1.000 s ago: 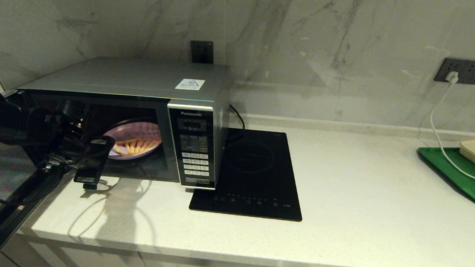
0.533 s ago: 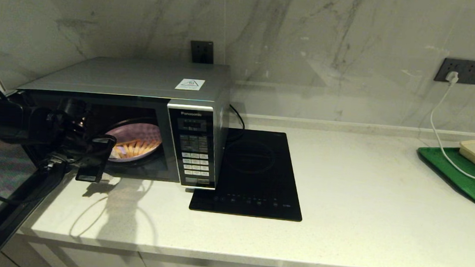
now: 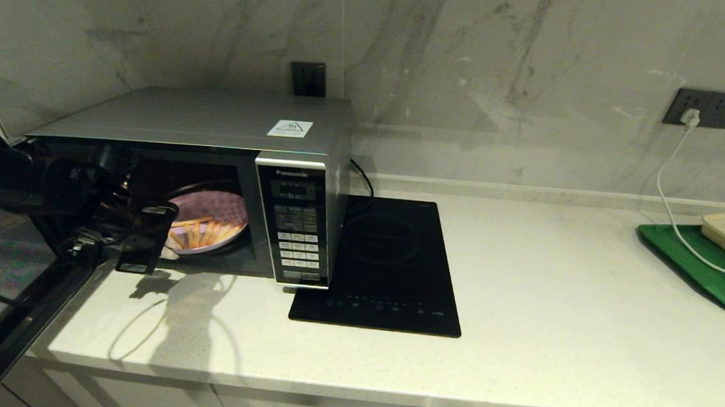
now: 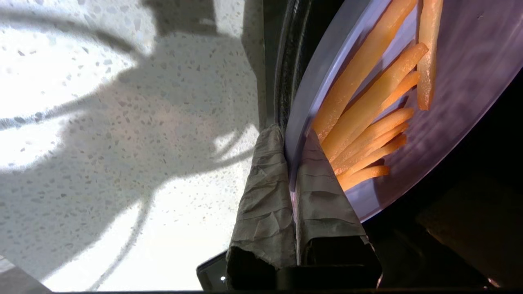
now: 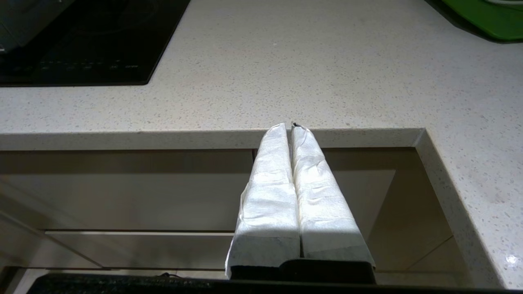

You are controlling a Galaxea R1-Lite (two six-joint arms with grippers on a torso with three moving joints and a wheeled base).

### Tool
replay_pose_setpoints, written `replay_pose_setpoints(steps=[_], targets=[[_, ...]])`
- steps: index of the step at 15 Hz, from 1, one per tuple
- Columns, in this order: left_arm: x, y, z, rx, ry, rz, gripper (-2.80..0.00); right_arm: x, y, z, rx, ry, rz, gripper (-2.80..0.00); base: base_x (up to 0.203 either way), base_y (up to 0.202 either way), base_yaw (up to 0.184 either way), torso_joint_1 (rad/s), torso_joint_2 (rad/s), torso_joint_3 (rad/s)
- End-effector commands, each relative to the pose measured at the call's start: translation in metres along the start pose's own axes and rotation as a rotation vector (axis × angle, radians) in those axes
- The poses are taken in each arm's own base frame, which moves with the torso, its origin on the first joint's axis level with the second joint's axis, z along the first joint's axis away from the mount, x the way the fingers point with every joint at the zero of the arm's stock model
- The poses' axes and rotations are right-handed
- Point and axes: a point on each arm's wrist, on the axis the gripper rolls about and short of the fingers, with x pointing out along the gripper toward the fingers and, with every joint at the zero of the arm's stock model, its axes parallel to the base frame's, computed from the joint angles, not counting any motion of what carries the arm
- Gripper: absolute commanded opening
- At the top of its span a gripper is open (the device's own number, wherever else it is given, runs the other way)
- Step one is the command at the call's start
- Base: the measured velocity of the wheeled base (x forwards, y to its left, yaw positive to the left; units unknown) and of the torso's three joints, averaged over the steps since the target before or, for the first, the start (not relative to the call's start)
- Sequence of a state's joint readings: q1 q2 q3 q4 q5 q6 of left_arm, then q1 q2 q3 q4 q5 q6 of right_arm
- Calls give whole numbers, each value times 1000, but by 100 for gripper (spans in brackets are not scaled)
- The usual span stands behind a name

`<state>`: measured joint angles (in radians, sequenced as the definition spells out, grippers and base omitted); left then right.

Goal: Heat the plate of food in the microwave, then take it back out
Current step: Take the plate out of the microwave

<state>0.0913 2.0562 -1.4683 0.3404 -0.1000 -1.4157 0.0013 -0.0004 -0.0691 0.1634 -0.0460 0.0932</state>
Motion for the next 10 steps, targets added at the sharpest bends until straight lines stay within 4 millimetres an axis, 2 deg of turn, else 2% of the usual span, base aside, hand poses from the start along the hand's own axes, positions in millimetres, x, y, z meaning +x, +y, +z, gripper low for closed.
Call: replay_pose_setpoints(steps=[1, 5, 8, 10], targets=[[-4, -5, -2, -2, 2, -19, -280, 0, 0, 0, 0, 1, 0, -280, 0, 0, 0, 0, 0, 0], [-9, -10, -5, 10, 6, -30, -280, 0, 0, 0, 0, 1, 0, -280, 0, 0, 0, 0, 0, 0], [-21, -10, -6, 12, 4, -23, -280, 0, 0, 0, 0, 1, 0, -280, 0, 0, 0, 0, 0, 0], [-36, -6, -5, 2, 4, -12, -280, 0, 0, 0, 0, 1, 0, -280, 0, 0, 0, 0, 0, 0]])
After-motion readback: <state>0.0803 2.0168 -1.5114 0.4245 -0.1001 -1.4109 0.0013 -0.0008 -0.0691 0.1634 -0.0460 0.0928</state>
